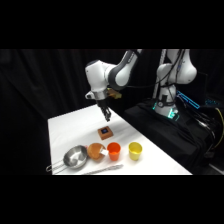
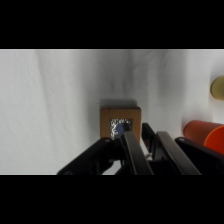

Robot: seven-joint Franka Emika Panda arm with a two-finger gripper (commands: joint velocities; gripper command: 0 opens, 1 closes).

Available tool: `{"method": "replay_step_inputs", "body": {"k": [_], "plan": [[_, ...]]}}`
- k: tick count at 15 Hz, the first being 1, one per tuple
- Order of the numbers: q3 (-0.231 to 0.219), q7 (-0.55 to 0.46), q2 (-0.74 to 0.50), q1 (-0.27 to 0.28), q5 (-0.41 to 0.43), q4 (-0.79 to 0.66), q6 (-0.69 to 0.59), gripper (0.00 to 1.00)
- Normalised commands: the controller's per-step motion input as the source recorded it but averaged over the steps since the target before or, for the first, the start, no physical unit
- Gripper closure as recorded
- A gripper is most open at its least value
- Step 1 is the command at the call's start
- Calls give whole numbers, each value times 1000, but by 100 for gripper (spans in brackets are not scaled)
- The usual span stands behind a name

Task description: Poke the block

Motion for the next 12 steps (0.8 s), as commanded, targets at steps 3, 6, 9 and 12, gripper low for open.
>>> {"method": "replay_step_inputs", "body": {"k": [3,6,9,12], "plan": [[-69,28,-269,85,-99,63,-329,27],[-70,12,-226,78,-76,60,-279,4],[-74,-45,-199,65,-29,57,-234,0],[-59,22,-230,88,-27,-31,-86,0]]}}
